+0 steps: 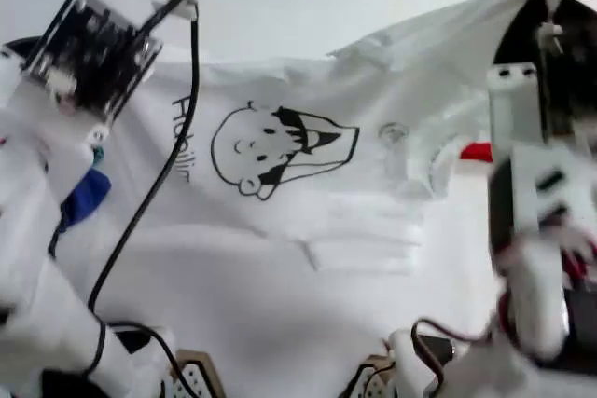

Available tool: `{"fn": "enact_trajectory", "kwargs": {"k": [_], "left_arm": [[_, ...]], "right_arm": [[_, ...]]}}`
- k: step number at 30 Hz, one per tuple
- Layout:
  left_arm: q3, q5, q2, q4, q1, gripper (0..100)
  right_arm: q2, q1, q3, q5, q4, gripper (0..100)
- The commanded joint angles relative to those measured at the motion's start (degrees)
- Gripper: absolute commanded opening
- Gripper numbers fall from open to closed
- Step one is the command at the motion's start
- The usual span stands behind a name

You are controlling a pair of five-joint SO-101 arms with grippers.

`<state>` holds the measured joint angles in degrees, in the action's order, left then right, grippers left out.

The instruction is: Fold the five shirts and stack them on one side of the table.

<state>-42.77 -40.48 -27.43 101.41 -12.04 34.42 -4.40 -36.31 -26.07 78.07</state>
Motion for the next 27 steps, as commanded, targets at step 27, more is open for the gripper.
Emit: {"fn": "enact_trajectory", "kwargs": {"k": [27], "left_arm": [[28.0,0.44,-32.7,0.79,-6.42,3]], "right_arm": [[16.04,-0.13,-16.09,0.18,23.25,1.9]]}}
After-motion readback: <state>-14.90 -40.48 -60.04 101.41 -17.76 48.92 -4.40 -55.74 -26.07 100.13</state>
